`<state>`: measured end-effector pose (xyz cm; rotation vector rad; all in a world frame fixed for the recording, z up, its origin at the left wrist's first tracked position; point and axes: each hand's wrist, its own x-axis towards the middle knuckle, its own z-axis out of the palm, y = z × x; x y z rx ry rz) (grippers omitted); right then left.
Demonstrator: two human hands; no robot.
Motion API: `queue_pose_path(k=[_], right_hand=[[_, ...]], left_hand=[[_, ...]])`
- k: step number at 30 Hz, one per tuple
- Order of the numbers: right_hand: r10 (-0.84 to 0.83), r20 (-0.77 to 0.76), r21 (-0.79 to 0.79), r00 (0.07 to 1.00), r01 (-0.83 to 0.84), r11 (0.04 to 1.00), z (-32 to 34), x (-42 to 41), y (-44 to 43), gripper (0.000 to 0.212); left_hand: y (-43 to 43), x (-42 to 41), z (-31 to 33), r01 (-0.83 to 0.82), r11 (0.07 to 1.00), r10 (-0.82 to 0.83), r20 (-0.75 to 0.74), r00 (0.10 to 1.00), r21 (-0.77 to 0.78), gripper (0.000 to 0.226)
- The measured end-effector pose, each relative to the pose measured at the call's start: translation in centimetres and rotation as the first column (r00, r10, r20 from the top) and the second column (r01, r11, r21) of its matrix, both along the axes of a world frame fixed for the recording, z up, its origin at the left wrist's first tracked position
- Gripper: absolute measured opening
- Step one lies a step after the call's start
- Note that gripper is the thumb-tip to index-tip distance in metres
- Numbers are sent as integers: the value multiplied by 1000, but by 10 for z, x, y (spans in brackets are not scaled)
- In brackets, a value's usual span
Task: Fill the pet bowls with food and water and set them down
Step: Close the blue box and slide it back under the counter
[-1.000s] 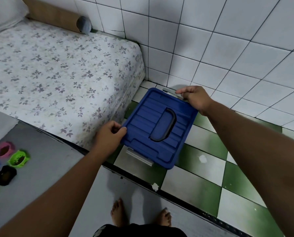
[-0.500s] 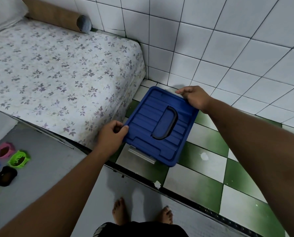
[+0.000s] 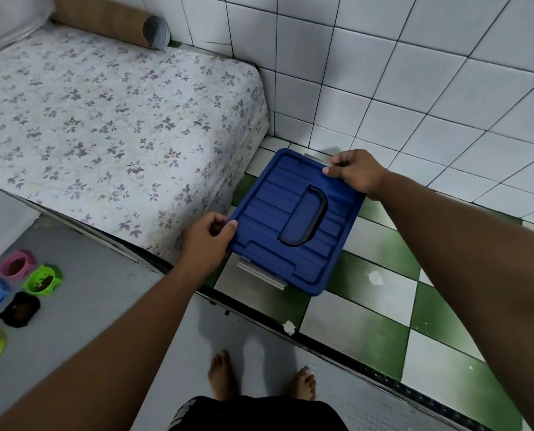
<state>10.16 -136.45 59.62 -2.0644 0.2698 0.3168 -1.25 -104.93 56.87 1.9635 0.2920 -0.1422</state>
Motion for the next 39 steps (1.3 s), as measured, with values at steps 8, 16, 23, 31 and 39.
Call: queue_pose_path(k=[8,16,23,31,39], right_hand=[[-9,-5,-39,1000,9,999,4,2,7,43],[-17,92,-104,996,26,994,3,0,12,37],[-5,97,-135,995,18,991,4,0,12,37],[-4,135,-168,991,26,986,2,-3,15,32],[-7,167,-178,986,37,983,-1,-3,16,30]], left_hand=[[-2,-12,-2,-73,982,61,-75,995,-176,16],[-13,-56,-6,-190,767,19,-274,962,-613,55],[-4,-68,-13,-125,624,-137,-266,954,-771,95],[-21,-74,-21,-298,571,43,-335,941,-765,56],[-31,-66,-18,-264,641,37,-314,949,-721,29]])
